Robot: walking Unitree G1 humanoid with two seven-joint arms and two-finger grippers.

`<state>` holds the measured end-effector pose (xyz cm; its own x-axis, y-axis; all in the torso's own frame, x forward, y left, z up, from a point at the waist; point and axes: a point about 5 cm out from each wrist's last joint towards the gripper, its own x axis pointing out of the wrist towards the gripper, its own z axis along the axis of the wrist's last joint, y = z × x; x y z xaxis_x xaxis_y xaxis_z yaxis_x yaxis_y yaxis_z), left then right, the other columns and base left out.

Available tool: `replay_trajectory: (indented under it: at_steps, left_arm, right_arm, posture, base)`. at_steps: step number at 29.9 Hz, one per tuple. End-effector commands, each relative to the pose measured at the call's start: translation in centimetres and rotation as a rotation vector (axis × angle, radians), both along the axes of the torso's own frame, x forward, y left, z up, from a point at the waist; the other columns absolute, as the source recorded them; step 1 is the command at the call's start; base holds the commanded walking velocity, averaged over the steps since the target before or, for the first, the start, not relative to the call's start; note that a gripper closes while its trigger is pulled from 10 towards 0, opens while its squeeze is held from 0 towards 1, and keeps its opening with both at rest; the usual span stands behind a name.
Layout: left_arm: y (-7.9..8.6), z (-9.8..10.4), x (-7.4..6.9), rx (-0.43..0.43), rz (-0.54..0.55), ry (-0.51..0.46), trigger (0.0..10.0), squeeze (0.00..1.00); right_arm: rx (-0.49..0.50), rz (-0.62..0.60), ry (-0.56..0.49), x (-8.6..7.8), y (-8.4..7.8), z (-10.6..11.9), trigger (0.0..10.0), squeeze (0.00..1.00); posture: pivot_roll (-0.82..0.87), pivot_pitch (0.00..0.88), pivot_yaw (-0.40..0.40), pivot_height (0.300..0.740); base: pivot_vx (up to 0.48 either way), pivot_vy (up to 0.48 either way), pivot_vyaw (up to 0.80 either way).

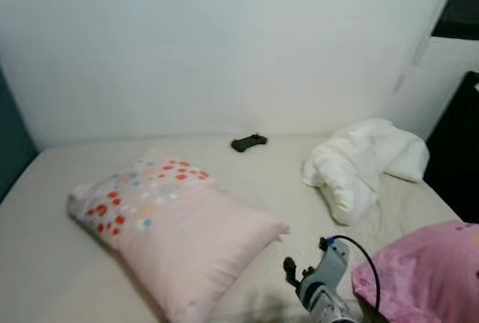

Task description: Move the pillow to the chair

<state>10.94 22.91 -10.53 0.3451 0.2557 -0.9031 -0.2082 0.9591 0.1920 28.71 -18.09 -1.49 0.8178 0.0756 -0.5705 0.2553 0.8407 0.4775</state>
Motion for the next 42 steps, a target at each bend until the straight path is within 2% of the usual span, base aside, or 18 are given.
replay_trajectory:
  at_steps: [1,4,5,9,10,11,12,13,16,22,28,39,42]
  left_arm:
    - [-0.3,-0.2,-0.5,-0.011,0.000,0.015,10.0,0.00]
    - [-0.2,-0.2,-0.6,-0.010,-0.003,0.020,10.0,0.00]
    - [-0.2,-0.2,-0.6,-0.010,-0.004,0.020,10.0,0.00]
    - [-0.3,-0.2,-0.7,-0.010,-0.004,0.020,10.0,0.00]
    - [-0.2,-0.2,-0.7,-0.010,-0.003,0.020,10.0,0.00]
    - [-0.2,-0.2,-0.7,-0.009,-0.003,0.020,10.0,0.00]
    - [-0.2,-0.2,-0.7,-0.009,-0.003,0.020,10.0,0.00]
    - [-0.2,-0.2,-0.7,-0.008,-0.003,0.021,10.0,0.00]
    - [-0.2,-0.2,-0.7,-0.008,-0.004,0.021,10.0,0.00]
    - [-0.3,-0.2,-0.6,-0.008,-0.006,0.021,10.0,0.00]
    - [-0.4,-0.2,-0.5,-0.008,-0.014,0.022,10.0,0.00]
    - [-0.3,-0.1,0.0,-0.005,-0.019,0.010,10.0,0.00]
    - [0.1,0.2,0.5,0.017,-0.036,0.000,10.0,0.00]
  right_arm:
    - [-0.007,0.015,0.000,0.0,0.1,0.0,10.0,0.00]
    - [-0.037,0.087,0.031,-0.5,1.2,-0.6,10.0,0.00]
    - [-0.022,0.145,0.018,-0.7,2.0,-0.7,10.0,0.00]
    - [0.013,0.206,-0.003,-0.8,3.0,-0.8,10.0,0.00]
    - [0.036,0.336,-0.034,-1.0,4.8,-0.8,10.0,0.00]
    - [0.068,0.366,-0.052,-1.1,5.5,-0.7,10.0,0.00]
    - [0.068,0.366,-0.052,-1.1,5.5,-0.7,10.0,0.00]
    - [0.100,0.410,-0.087,-1.1,6.5,-0.4,10.0,0.00]
    - [0.123,0.431,-0.109,-1.0,7.2,-0.3,10.0,0.00]
    - [0.103,0.435,-0.103,-1.0,7.2,-0.3,10.0,0.00]
    - [0.085,0.431,-0.099,-1.2,6.2,-0.5,10.0,0.00]
    - [0.077,0.430,-0.106,-0.9,6.1,-0.3,10.0,0.00]
    - [0.084,0.373,-0.105,-0.7,5.7,-0.2,10.0,0.00]
  posture:
    - [0.04,0.000,-0.084,0.740]
    - [0.04,0.000,-0.076,0.740]
    - [0.04,0.000,-0.076,0.740]
    - [0.04,0.000,-0.077,0.740]
    - [0.04,0.001,-0.077,0.740]
    - [0.04,0.002,-0.076,0.740]
    - [0.04,0.002,-0.076,0.740]
    - [0.04,0.002,-0.076,0.740]
    - [0.04,0.004,-0.076,0.740]
    - [0.04,0.002,-0.076,0.740]
    - [0.04,0.001,-0.076,0.740]
    - [0.03,0.001,-0.061,0.740]
    - [0.02,0.000,-0.058,0.740]
  base:
    - [0.000,0.000,-0.79]
    - [0.000,0.000,0.00]
    - [0.000,0.000,0.00]
    - [0.000,0.000,0.00]
    - [0.000,0.000,0.00]
    - [0.000,0.000,0.00]
    - [0.000,0.000,0.00]
    - [0.000,0.000,0.00]
    - [0.000,0.000,0.15]
    - [0.000,0.000,0.73]
    - [0.000,0.000,0.78]
    - [0.000,0.000,0.78]
    - [0.000,-0.114,0.76]
